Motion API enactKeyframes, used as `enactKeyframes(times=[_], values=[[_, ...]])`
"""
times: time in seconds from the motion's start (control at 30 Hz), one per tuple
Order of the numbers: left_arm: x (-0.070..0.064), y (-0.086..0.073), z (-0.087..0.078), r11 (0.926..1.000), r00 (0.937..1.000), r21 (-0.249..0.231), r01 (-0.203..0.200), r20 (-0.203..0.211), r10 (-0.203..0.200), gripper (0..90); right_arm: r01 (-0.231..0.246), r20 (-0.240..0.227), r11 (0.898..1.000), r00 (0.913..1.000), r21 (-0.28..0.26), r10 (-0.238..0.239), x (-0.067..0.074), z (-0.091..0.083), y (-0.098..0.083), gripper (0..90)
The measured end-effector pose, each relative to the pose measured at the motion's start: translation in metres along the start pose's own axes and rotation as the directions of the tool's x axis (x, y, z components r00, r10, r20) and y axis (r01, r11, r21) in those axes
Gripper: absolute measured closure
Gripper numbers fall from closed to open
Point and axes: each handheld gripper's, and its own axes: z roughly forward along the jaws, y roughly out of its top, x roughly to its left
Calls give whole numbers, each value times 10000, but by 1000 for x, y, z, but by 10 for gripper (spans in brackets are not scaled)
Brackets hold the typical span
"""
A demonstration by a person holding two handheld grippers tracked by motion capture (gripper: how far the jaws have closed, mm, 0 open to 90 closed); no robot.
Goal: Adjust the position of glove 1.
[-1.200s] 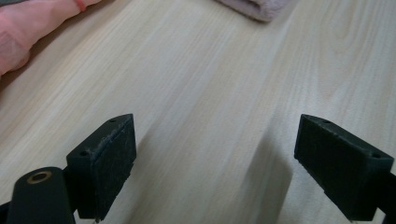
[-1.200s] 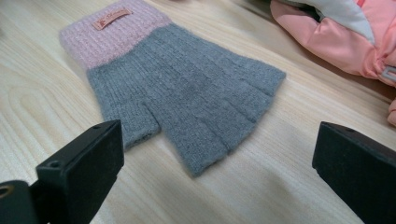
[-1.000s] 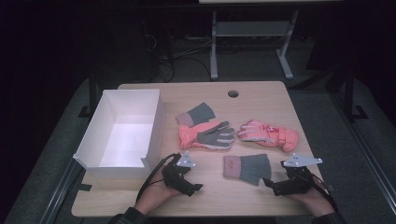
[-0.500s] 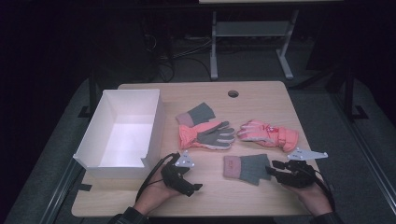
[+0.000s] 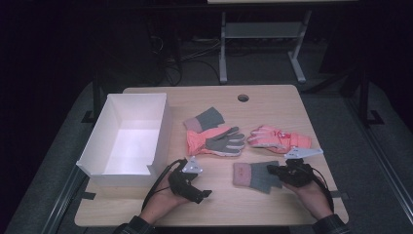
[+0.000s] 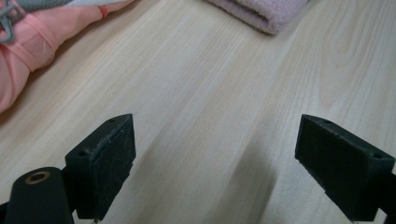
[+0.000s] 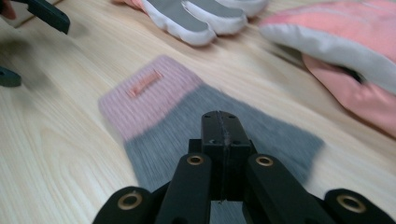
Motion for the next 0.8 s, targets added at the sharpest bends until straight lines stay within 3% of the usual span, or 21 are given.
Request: enactKeyframes(times=[0.07, 0.37, 0.8], values=[[2, 1, 0, 10000, 9999, -2, -95, -60, 95, 117, 236, -146, 9997, 9996, -98, -237, 5, 9, 10, 900], [1, 1, 0, 9994, 9994, 60, -329, -55, 329, 117, 396, -472, 9991, 9981, 117, -390, 14, 38, 32, 900], [1, 1, -1, 9993, 9993, 57, -371, 17, 371, 118, 760, -474, 9939, 9963, 802, -723, 24, 82, 47, 900]])
